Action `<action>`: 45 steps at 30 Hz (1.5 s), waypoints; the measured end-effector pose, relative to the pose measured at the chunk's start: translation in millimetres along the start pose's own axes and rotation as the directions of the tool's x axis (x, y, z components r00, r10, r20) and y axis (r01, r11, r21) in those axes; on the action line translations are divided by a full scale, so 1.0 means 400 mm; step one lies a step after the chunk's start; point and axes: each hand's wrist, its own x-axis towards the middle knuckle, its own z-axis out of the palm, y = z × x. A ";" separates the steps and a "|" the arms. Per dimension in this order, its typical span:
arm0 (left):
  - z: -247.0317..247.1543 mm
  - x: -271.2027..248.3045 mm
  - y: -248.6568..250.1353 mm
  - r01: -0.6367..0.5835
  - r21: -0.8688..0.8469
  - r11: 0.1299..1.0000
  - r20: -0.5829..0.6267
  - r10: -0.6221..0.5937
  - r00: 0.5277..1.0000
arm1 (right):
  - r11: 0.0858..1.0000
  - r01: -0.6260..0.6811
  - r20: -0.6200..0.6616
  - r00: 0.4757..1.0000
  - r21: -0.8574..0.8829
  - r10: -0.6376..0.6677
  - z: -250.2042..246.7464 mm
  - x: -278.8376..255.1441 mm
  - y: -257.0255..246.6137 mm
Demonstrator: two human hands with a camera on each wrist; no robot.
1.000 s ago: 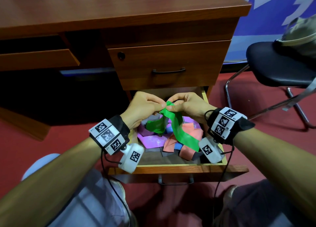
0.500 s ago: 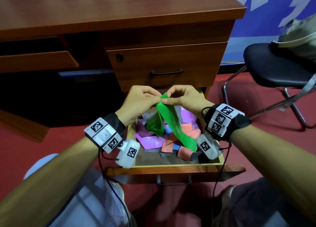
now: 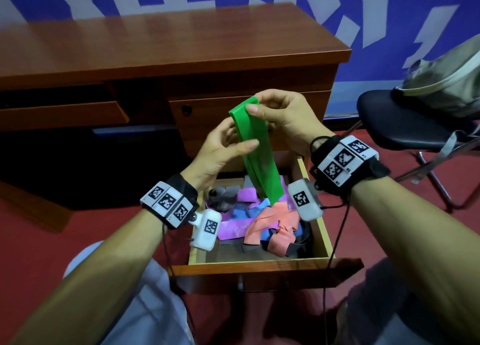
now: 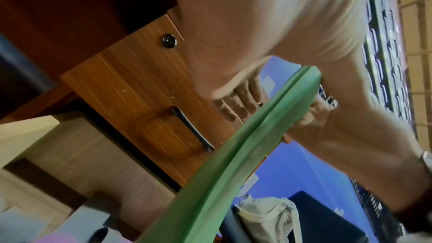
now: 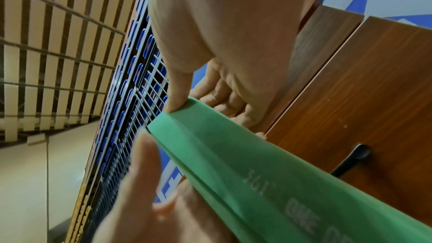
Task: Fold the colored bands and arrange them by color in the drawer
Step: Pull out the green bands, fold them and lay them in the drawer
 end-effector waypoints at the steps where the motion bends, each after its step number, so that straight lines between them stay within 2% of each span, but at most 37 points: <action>1: 0.012 -0.004 -0.003 0.023 0.045 0.999 0.016 -0.023 1.000 | 0.998 -0.016 0.004 1.000 0.055 0.016 0.006 -0.002 -0.006; 4: 0.043 -0.012 -0.014 0.069 0.109 0.992 0.037 -0.074 0.997 | 0.982 -0.081 0.056 0.996 0.170 0.072 0.015 -0.013 -0.015; 7: 0.066 -0.017 -0.023 0.041 0.134 0.990 0.031 -0.045 0.998 | 0.973 -0.113 0.078 0.992 0.199 0.099 0.017 -0.024 -0.016; 9: 0.079 -0.023 -0.023 0.057 0.111 0.992 0.016 -0.059 0.998 | 0.969 -0.098 0.057 0.995 0.227 0.087 0.017 -0.026 -0.015; 12: 0.087 -0.029 -0.032 0.117 0.069 0.991 0.115 -0.125 0.985 | 0.971 -0.064 -0.004 0.998 0.231 0.066 0.007 -0.022 -0.009; 16: 0.080 -0.033 -0.053 0.199 0.059 0.978 0.258 -0.208 0.944 | 0.967 -0.027 -0.093 0.994 0.255 0.052 -0.028 -0.006 -0.008; 18: 0.079 -0.039 -0.070 0.234 0.073 0.969 0.300 -0.246 0.922 | 0.961 -0.023 -0.132 0.989 0.275 0.061 -0.048 -0.003 -0.011; 21: 0.083 -0.044 -0.095 0.347 0.004 0.938 0.329 -0.329 0.885 | 0.963 -0.017 -0.223 0.972 0.269 0.080 -0.078 -0.005 -0.003; 23: 0.080 -0.044 -0.109 0.426 -0.003 0.905 0.346 -0.398 0.849 | 0.960 -0.013 -0.323 0.940 0.279 0.107 -0.100 -0.002 0.011; 26: 0.074 -0.056 -0.128 0.498 0.071 0.864 0.384 -0.484 0.786 | 0.940 0.020 -0.481 0.862 0.342 0.157 -0.133 0.005 0.023; 29: 0.073 -0.069 -0.139 0.584 0.063 0.809 0.325 -0.570 0.755 | 0.941 0.035 -0.551 0.818 0.336 0.166 -0.158 0.008 0.031; 32: 0.064 -0.072 -0.138 0.628 0.022 0.778 0.285 -0.607 0.742 | 0.945 0.037 -0.599 0.781 0.325 0.175 -0.169 0.006 0.045; 34: 0.055 -0.076 -0.137 0.620 0.001 0.784 0.245 -0.602 0.760 | 0.945 0.044 -0.643 0.743 0.324 0.186 -0.174 0.009 0.053; 39: 0.039 -0.087 -0.136 0.518 -0.067 0.853 0.071 -0.514 0.855 | 0.946 0.068 -0.740 0.641 0.318 0.203 -0.204 0.019 0.067; 41: 0.021 -0.087 -0.140 0.508 -0.088 0.857 0.026 -0.508 0.861 | 0.946 0.069 -0.774 0.595 0.317 0.216 -0.217 0.022 0.076; 45: -0.006 -0.088 -0.154 0.513 -0.141 0.847 -0.083 -0.526 0.846 | 0.945 0.077 -0.798 0.560 0.318 0.223 -0.236 0.024 0.084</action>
